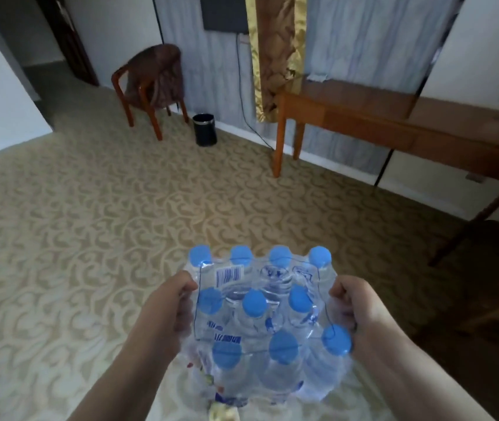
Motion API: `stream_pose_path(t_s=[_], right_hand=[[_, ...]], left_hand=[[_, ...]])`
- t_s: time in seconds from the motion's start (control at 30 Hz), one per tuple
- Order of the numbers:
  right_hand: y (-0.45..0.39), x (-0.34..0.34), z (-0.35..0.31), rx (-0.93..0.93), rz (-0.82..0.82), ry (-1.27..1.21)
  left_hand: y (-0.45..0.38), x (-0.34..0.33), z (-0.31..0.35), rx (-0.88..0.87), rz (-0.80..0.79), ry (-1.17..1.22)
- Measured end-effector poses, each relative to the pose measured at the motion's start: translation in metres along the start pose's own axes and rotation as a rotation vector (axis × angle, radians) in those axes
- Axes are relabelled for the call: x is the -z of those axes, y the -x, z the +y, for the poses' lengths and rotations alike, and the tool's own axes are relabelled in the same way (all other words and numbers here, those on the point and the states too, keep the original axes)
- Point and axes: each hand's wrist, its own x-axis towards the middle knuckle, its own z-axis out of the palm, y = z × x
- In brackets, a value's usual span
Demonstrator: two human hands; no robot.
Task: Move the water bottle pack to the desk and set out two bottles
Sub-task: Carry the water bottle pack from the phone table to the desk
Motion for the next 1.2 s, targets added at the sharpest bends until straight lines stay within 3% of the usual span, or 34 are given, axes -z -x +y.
stream_pose_path(t_s=[0.37,0.87,1.2], right_hand=[[-0.167,-0.090,-0.156,0.032,0.106,-0.255],[-0.438,-0.153,-0.410,0.062,0.115,-0.205],[-0.624,-0.210,-0.535,0.055,0.197,-0.326]], left_hand=[[-0.234,-0.129,0.159,0.021,-0.194,-0.158],[-0.496,-0.334,0.293,0.080,-0.158,-0.069],[-0.707,-0.469,0.391,0.045,-0.234,-0.204]])
